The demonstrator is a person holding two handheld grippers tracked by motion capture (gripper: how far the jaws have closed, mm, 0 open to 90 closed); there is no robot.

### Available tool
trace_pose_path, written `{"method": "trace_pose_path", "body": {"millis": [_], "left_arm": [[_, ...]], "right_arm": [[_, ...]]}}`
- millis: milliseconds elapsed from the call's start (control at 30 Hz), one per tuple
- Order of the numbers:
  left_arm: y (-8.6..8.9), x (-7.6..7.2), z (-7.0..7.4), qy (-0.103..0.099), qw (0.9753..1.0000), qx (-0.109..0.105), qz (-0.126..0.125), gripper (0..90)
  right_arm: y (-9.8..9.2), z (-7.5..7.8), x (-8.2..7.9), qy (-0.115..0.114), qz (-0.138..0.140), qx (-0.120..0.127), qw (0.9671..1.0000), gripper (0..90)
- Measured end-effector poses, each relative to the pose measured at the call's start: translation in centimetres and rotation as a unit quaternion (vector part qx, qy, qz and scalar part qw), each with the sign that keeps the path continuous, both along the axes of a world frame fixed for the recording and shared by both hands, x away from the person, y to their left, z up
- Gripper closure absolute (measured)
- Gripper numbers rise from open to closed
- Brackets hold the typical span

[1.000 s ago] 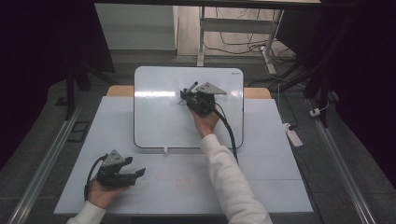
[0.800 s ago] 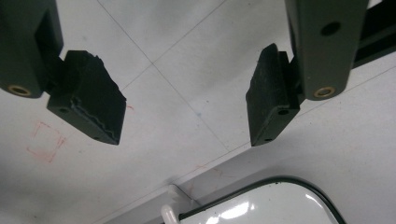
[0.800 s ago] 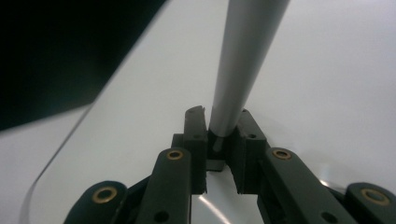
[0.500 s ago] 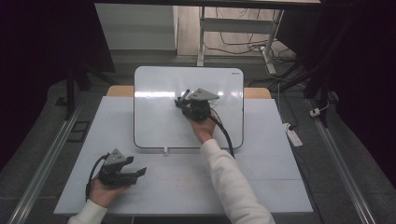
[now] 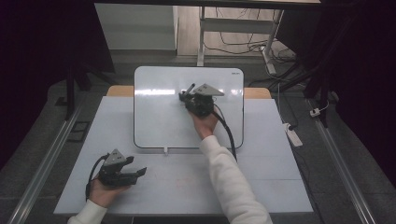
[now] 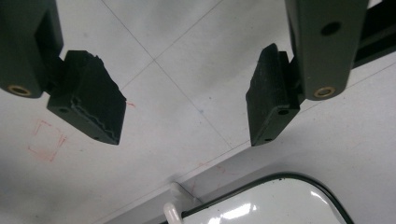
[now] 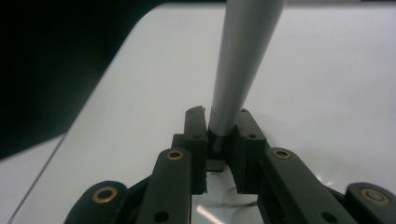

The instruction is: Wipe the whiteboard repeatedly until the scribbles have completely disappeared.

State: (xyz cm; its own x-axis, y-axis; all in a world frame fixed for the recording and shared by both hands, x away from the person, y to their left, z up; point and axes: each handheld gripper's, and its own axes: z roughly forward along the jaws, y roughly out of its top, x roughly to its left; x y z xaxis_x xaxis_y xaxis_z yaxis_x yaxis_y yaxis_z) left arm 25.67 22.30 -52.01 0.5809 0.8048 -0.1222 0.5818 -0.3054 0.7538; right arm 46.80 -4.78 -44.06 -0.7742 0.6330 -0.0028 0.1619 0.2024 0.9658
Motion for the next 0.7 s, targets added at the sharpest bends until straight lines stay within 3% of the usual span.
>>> {"method": "trace_pose_path", "body": {"millis": [33, 100, 133, 167, 200, 233, 300, 333, 400, 433, 500, 533, 567, 700], "left_arm": [[0.0, 0.0, 0.0, 0.001, 1.0000, 0.000, 0.000, 29.0], [0.1, -0.1, 0.0, 0.000, 1.0000, 0.001, 0.001, 29.0], [0.1, -0.2, 0.1, -0.001, 1.0000, 0.001, 0.001, 29.0], [0.1, -0.2, 0.1, -0.002, 1.0000, 0.000, 0.002, 29.0], [0.1, -0.3, 0.1, -0.003, 1.0000, 0.000, 0.002, 29.0], [0.0, -0.3, 0.1, -0.003, 1.0000, 0.000, 0.002, 29.0], [-0.1, -0.1, 0.1, -0.001, 1.0000, -0.001, 0.001, 28.9], [-0.1, -0.1, 0.1, -0.001, 1.0000, 0.001, 0.002, 28.9], [-0.1, 0.1, 0.0, 0.001, 1.0000, -0.001, 0.003, 28.9], [-0.1, 0.0, 0.0, 0.001, 1.0000, -0.001, 0.004, 28.9], [0.0, -0.1, 0.0, 0.001, 1.0000, 0.000, 0.004, 28.9], [0.1, -0.2, 0.0, 0.000, 1.0000, -0.002, 0.005, 28.9], [0.1, -0.2, 0.1, -0.002, 1.0000, -0.002, 0.006, 28.9], [0.1, -0.1, 0.0, -0.001, 1.0000, -0.004, 0.006, 28.9]], "right_arm": [[1.2, -1.0, -1.1, -0.009, 0.032, -0.039, 0.9987, 78.1], [1.1, -1.1, -1.5, -0.018, 0.031, -0.047, 0.9982, 78.1], [0.1, -1.0, -1.2, -0.013, 0.021, -0.033, 0.9991, 78.1], [-2.2, -0.2, -0.4, -0.010, -0.025, -0.002, 0.9996, 78.1], [-2.2, -0.2, -0.4, -0.010, -0.025, -0.002, 0.9996, 78.1], [-4.2, 0.3, 0.2, -0.005, -0.063, 0.031, 0.9975, 78.1], [-4.2, 0.3, 0.1, -0.006, -0.066, 0.037, 0.9971, 78.1], [-3.6, 0.0, -0.3, -0.011, -0.059, 0.031, 0.9977, 78.1], [-1.4, -1.1, -1.2, -0.010, -0.009, -0.001, 0.9999, 78.1], [-0.4, -1.5, -1.8, -0.028, 0.007, -0.028, 0.9992, 78.1], [-0.8, -1.3, -1.5, -0.019, 0.010, -0.021, 0.9996, 78.1], [-1.7, -1.1, -1.1, -0.015, -0.007, -0.006, 0.9998, 78.1], [-3.6, -0.3, -0.3, -0.011, -0.052, 0.019, 0.9984, 78.1], [-4.4, 0.0, -0.1, -0.011, -0.071, 0.038, 0.9967, 78.1]]}}
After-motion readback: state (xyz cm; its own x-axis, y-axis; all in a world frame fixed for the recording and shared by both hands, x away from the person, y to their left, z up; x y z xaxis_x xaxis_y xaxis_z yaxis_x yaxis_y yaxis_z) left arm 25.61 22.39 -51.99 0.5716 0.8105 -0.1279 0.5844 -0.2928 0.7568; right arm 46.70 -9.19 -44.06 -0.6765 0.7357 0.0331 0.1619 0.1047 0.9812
